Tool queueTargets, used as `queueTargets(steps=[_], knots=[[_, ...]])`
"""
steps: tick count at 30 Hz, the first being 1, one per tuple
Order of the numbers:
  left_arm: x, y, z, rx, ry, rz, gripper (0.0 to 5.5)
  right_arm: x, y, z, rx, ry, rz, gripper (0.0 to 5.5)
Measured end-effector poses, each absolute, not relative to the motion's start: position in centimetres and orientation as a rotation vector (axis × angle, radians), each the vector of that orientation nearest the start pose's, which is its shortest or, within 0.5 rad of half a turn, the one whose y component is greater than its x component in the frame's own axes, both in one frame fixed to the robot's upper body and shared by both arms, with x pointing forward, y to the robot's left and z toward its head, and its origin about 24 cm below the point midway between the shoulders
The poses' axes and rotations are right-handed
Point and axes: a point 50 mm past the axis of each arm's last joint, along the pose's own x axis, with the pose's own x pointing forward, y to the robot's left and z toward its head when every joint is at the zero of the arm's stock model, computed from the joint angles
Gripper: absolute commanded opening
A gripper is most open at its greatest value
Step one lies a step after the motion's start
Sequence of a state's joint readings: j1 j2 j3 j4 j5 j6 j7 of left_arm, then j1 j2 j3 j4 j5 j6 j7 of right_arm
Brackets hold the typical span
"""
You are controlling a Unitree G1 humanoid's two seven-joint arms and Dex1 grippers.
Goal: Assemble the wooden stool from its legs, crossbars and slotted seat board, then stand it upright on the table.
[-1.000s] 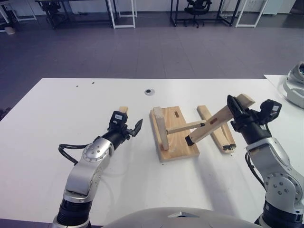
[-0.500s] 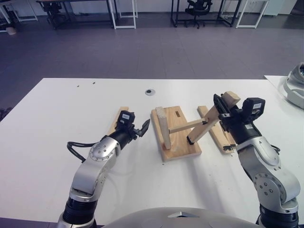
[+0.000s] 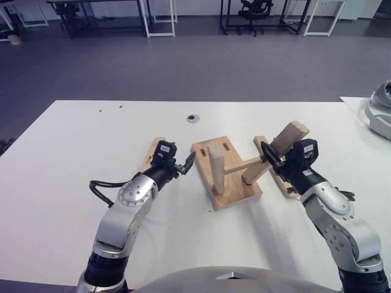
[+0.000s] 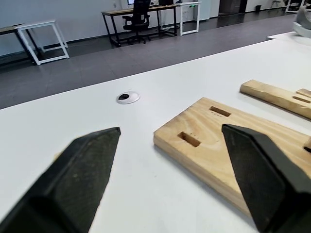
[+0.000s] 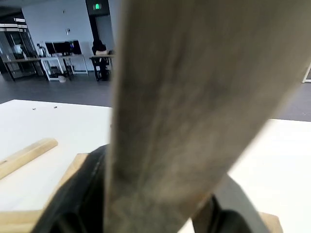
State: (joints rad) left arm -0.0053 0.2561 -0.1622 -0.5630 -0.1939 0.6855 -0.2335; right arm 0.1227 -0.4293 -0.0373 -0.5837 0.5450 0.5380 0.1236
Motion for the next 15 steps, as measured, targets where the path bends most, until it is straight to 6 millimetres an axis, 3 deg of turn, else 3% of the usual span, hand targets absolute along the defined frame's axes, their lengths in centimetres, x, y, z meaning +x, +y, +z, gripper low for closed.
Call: queueTargets(steps=[2, 5, 9, 12, 15], knots=[[22.2, 12.8, 9.1, 0.097, 0.223, -0.489, 3.85, 21.4, -17.7, 11.0, 0.049, 0.116, 0.374, 3.05], [21.7, 13.4, 8.3, 0.122, 0.27, -0.489, 3.85, 21.2, -17.4, 11.2, 0.046, 0.11, 0.43, 3.11], [21.1, 12.3, 7.1, 0.152, 0.341, -0.534, 3.85, 21.0, -17.2, 11.4, 0.028, 0.105, 0.475, 3.11], [21.3, 12.0, 9.8, 0.034, 0.176, -0.532, 3.85, 21.0, -17.3, 11.6, 0.02, 0.103, 0.49, 3.11], [20.8, 13.9, 11.5, -0.001, 0.066, -0.517, 3.85, 20.8, -17.7, 11.8, 0.037, 0.1, 0.52, 3.11]])
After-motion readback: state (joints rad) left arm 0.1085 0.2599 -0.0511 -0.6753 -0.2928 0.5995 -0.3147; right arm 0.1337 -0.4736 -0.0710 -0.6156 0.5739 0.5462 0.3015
